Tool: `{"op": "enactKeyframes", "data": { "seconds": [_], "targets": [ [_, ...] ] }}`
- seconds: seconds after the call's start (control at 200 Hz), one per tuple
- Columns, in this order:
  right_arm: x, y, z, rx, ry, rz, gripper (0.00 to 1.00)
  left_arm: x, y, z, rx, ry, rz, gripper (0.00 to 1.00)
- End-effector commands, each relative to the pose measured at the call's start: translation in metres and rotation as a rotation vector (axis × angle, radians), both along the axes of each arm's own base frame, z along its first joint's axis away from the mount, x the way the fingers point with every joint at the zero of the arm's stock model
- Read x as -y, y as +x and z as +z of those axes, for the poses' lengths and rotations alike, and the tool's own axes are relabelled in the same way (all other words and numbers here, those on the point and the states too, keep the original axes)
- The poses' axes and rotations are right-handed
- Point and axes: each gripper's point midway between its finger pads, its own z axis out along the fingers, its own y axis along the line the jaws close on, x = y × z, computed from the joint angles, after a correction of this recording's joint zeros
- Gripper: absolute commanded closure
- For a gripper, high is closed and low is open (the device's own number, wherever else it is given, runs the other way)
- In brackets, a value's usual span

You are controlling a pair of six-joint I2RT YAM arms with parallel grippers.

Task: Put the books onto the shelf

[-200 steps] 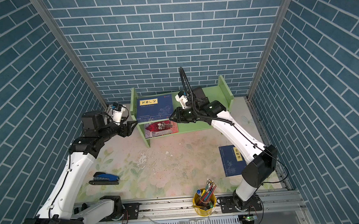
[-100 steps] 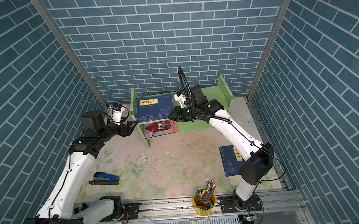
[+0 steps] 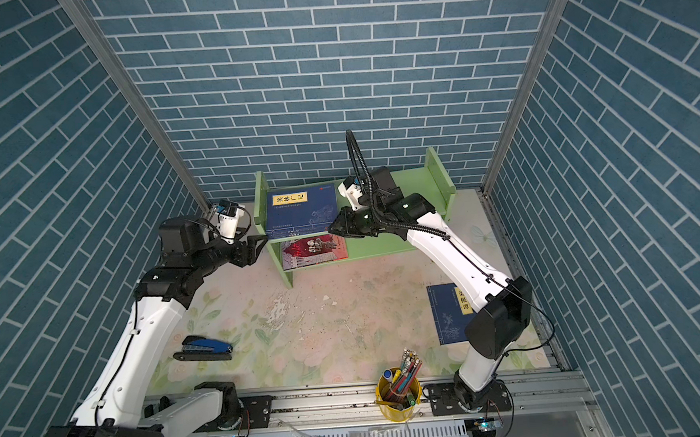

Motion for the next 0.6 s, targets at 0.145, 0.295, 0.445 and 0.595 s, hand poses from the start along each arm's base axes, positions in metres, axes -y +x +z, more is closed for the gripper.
{"op": "enactKeyframes", "data": {
  "seconds": [0.145, 0.295, 0.445, 0.595],
  "targets": [
    [-0.003, 0.001, 0.008, 0.053, -0.007, 0.039, 0.80, 0.001, 0.000, 0.001, 0.008, -0.003, 0.002, 0.28],
    [-0.003, 0.001, 0.010, 0.052, -0.002, 0.037, 0.80, 0.001, 0.001, 0.000, 0.007, -0.002, 0.004, 0.28],
    [-0.002, -0.004, 0.015, 0.054, 0.012, 0.045, 0.78, 0.001, -0.003, 0.001, -0.004, -0.008, 0.003, 0.28],
    [0.008, -0.009, 0.027, 0.092, 0.014, 0.020, 0.71, 0.002, -0.017, 0.002, -0.017, -0.009, -0.013, 0.28]
  ]
}}
